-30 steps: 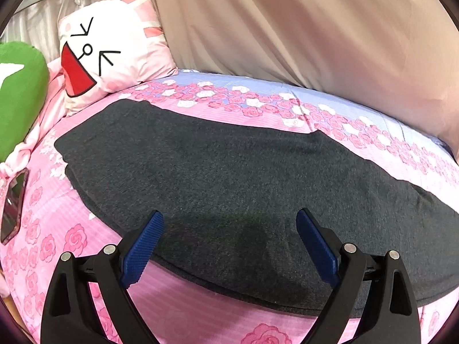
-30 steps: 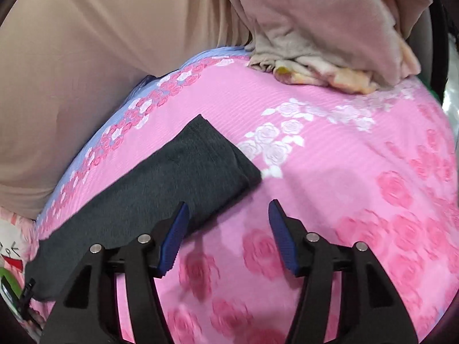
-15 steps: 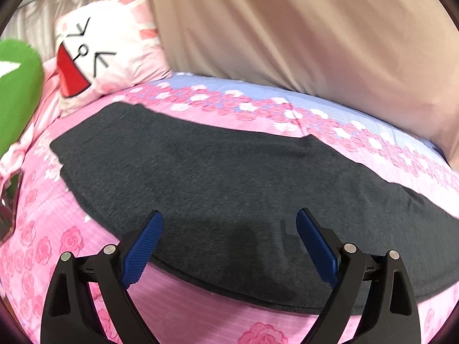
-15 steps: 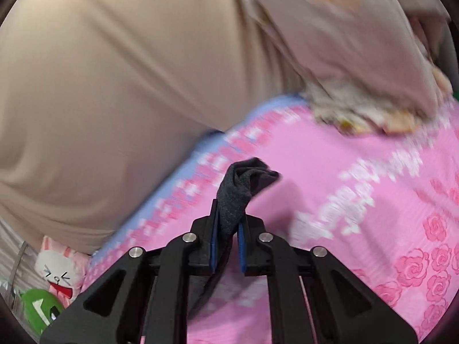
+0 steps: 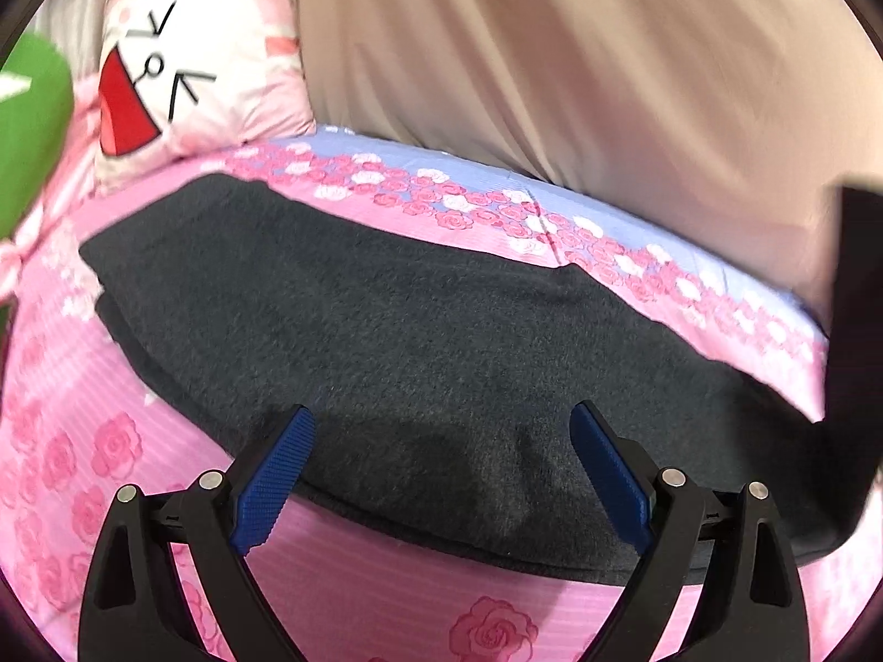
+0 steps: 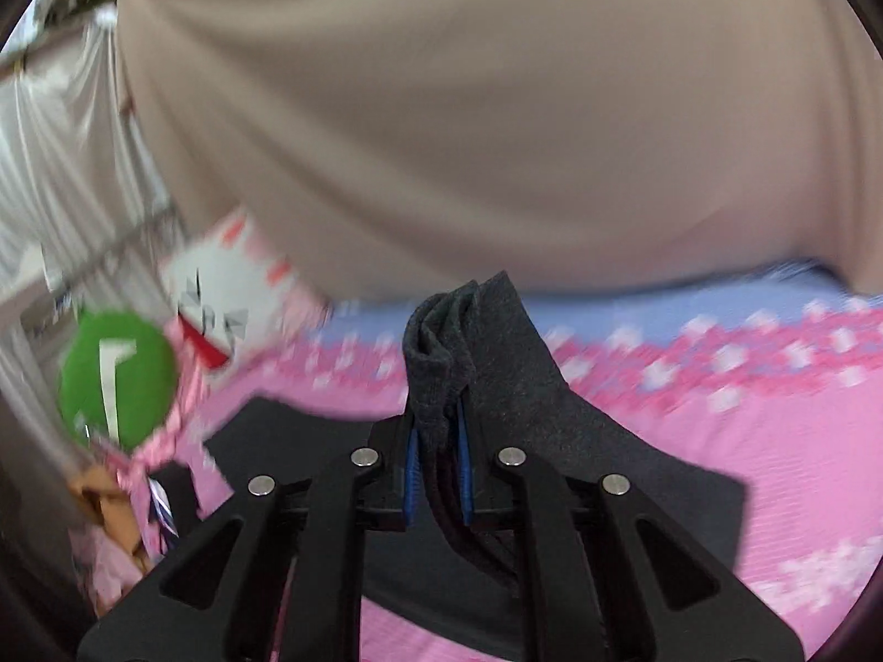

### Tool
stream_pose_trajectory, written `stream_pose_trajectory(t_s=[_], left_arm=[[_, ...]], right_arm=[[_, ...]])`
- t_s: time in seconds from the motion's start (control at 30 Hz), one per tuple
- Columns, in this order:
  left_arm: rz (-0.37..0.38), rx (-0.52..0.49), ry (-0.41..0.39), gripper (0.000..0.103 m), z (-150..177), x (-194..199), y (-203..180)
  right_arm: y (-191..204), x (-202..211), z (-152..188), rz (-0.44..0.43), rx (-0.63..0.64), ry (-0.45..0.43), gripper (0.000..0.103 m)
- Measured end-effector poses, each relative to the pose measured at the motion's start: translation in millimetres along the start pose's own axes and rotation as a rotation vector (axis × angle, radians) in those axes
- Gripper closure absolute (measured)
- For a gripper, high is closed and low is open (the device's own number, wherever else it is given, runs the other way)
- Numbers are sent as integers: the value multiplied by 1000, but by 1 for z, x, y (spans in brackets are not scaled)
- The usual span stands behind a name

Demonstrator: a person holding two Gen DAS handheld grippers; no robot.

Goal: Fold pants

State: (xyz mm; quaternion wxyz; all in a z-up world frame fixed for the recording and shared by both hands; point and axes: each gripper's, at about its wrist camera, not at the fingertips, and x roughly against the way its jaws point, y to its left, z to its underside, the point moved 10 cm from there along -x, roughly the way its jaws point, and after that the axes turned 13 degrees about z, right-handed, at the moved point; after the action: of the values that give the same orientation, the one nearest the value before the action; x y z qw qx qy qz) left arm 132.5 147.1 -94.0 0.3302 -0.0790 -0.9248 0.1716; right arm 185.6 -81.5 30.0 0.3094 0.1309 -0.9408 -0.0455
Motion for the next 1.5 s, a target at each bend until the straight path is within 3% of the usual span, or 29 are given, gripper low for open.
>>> stream_pose_trajectory(t_s=[0.13,0.2,0.23,0.43,0.57,0.7,0.77,0.93,1.0,1.07,1.13,1.2,1.23,1.33,1.5], left_arm=[[50,34,-3,12,1,3,3],[65,34,-1,12,2,4,1],[70,31,1,12,2,3,-1],[85,20,21,12,6,1,-7],[95,35,29,12,5,0,-4],[130,100,21,12,3,2,6],[135,131,4,12,1,6,13],[93,207,-94,12,-18,39,56],[76,246,-99,12,-21,47,78],[52,313,-103,12,-20,54,102],[27,348,-112,12,-16,61,116],[6,345,-112,12,-13,65,118],[-6,332,-109,12,-12,65,116],[-26,301,-86,12,-6,63,106],[-31,277,-67,12,-5,63,95]], right_arm=[[38,-87,89,41,112,217,93],[40,-104,118,54,123,266,93],[44,-101,119,54,128,230,93],[44,-99,121,39,144,262,87],[48,-75,124,-27,120,227,59],[-3,-23,114,33,12,136,53],[-62,5,112,134,-100,97,47],[-186,31,147,329,-335,155,39],[-198,25,159,296,-387,192,39],[-196,23,157,267,-404,167,33],[-182,12,152,224,-383,176,37],[-170,3,150,232,-329,193,62],[-167,1,150,241,-317,192,84],[-159,9,142,255,-271,145,91],[-181,40,130,297,-266,77,93]])
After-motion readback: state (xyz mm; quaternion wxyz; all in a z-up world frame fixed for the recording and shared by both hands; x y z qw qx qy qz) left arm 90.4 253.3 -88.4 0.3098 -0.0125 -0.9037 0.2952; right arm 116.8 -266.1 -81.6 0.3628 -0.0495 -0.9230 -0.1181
